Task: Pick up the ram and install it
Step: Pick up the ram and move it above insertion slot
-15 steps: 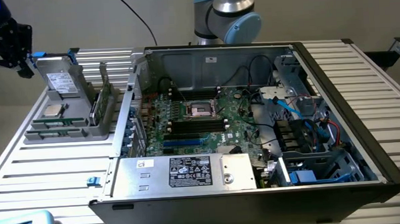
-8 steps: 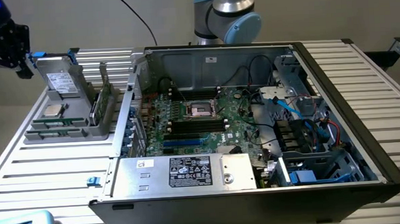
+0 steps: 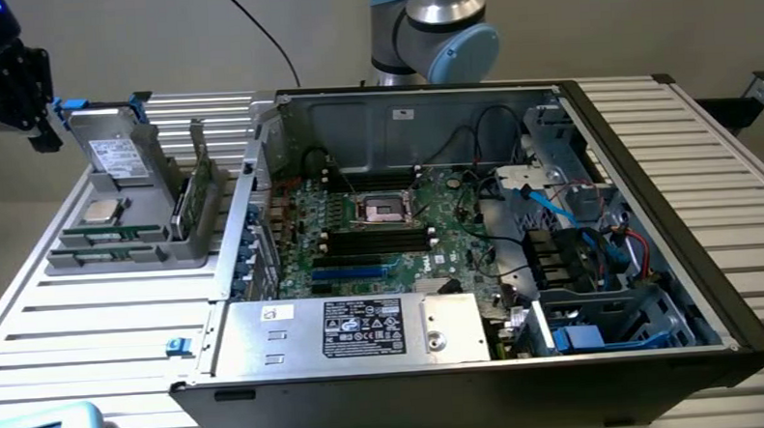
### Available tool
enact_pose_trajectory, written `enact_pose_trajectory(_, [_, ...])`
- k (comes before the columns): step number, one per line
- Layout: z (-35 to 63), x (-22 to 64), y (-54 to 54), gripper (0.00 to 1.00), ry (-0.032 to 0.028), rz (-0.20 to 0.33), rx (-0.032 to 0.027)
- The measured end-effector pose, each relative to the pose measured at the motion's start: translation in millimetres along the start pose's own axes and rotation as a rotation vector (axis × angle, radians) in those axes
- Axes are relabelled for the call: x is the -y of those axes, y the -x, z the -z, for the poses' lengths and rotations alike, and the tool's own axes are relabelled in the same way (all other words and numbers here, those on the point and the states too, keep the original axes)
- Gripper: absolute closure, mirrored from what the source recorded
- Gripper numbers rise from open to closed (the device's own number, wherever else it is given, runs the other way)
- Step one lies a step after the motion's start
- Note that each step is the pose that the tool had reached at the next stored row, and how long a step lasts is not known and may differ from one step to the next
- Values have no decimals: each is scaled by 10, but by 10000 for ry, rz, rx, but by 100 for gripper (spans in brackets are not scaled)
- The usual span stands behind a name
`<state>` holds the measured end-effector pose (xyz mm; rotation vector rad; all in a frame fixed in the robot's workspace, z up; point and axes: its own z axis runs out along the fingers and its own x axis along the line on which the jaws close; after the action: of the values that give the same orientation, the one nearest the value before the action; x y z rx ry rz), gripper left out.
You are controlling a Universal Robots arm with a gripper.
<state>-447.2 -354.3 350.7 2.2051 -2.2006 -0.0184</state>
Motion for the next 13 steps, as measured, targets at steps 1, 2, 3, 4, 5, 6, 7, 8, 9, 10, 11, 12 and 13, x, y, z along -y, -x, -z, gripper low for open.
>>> enact_pose_trajectory(1, [0,0,0,89,0,25,-2])
enact_pose_trajectory(2, [0,0,0,89,0,26,-3])
enact_pose_trajectory(3, [0,0,0,89,0,28,-3])
enact_pose_trajectory(4, [0,0,0,89,0,30,-3])
enact_pose_trajectory(5, [0,0,0,88,0,31,-3])
enact_pose_trajectory(6, [0,0,0,82,0,32,-3])
enact_pose_trajectory(7, [0,0,0,82,0,34,-4])
enact_pose_trajectory(8, [0,0,0,75,0,35,-3])
enact_pose_trajectory(9, [0,0,0,69,0,36,-3])
enact_pose_trajectory(10, [0,0,0,64,-1,37,-3])
enact_pose_trajectory(11, [0,0,0,64,0,39,-3])
enact_pose_trajectory(12, [0,0,0,64,0,40,-4])
enact_pose_trajectory(13, [-2,0,-3,57,1,41,-4])
